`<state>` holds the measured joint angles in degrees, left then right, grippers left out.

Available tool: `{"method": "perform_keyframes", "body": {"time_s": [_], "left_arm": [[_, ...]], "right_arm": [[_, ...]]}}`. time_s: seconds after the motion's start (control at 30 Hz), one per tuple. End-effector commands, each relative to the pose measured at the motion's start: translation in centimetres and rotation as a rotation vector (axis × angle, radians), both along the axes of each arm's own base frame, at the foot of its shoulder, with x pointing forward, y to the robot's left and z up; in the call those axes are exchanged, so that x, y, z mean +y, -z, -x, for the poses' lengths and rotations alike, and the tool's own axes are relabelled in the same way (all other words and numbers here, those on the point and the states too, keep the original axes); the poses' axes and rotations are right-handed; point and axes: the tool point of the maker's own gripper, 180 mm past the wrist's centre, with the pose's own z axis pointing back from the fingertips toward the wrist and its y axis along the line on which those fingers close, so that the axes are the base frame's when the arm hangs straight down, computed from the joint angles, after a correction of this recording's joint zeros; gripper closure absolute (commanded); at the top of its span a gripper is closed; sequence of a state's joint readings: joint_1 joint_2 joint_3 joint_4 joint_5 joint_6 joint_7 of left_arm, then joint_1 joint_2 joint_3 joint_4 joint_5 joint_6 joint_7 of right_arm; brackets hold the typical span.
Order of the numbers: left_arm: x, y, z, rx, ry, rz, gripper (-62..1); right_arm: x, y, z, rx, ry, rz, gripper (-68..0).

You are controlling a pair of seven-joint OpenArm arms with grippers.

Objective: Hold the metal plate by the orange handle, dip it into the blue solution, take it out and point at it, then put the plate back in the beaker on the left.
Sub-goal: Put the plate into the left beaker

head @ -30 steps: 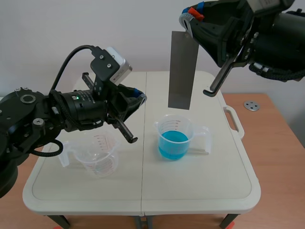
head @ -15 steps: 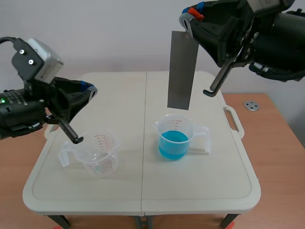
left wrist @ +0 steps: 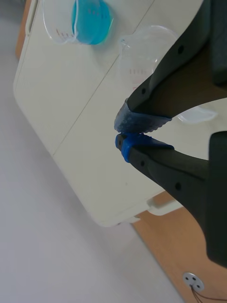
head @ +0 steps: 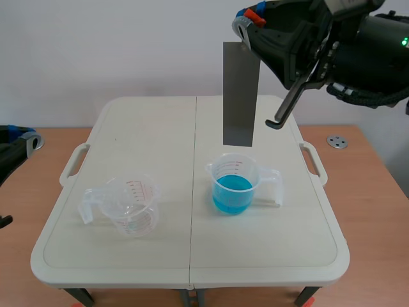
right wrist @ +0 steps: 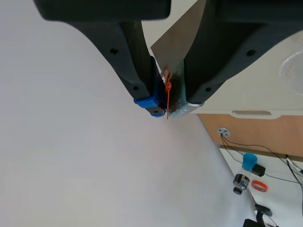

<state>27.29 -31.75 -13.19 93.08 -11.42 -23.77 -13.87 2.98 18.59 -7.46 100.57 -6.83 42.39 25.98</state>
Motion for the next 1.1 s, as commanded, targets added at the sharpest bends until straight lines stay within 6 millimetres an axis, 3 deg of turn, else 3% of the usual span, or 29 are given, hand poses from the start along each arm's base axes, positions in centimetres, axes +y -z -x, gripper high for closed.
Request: {"method": "perform_keyframes", "body": {"time_s": [0.0, 0.23, 0.53, 0.8, 1.07], "left_arm": [[0.4, -1.0, 0.3, -0.027, -0.011, 0.037, -4.9], [4.1, -1.2, 2.6, -0.021, -0.127, 0.071, -4.9], [7.1, -0.4, 5.8, 0.003, -0.260, 0.086, -4.9], [7.9, 1.0, 8.0, 0.042, -0.320, 0.065, -4.9], [7.7, 1.6, 8.4, 0.055, -0.321, 0.041, -4.9]], "right_arm": [[0.7, -1.7, 0.3, -0.046, -0.035, -0.014, -1.1], [2.5, -2.4, 0.5, -0.068, -0.088, 0.000, -1.1], [5.7, -3.5, 0.8, -0.078, -0.163, 0.008, -1.1], [8.5, -4.3, 1.0, -0.088, -0.198, -0.004, -1.1], [11.3, -3.4, 1.0, -0.040, -0.248, -0.009, -1.1]]}}
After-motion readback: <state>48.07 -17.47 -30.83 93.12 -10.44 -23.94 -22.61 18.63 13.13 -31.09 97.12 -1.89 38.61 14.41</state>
